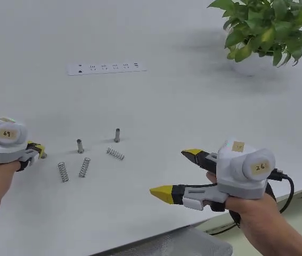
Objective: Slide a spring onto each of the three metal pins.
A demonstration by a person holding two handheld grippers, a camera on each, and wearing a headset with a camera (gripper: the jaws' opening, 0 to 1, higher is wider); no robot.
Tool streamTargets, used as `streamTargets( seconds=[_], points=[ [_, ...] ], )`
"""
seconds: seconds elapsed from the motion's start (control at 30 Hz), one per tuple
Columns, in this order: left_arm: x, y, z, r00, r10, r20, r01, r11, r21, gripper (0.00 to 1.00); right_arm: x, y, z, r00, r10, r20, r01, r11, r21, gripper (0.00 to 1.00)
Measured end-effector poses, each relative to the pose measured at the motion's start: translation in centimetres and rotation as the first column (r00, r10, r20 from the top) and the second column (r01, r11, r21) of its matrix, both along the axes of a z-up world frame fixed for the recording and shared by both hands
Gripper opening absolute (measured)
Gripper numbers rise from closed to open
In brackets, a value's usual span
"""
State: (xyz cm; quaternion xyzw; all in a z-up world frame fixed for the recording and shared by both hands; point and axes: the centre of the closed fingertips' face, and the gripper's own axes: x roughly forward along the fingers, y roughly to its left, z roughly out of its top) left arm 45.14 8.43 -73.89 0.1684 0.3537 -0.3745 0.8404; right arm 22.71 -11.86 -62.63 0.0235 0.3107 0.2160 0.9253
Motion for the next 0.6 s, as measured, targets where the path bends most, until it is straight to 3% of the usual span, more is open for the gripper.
streamTargets(
  seconds=[0.6],
  points=[
    [0.06,-0.10,-0.45,1.000,-0.027,0.003,0.027,0.999,0.025,0.00,-0.19,-0.21,-0.20,1.000,-0.009,-0.006,0.009,1.000,0.005,0.77]
  ],
)
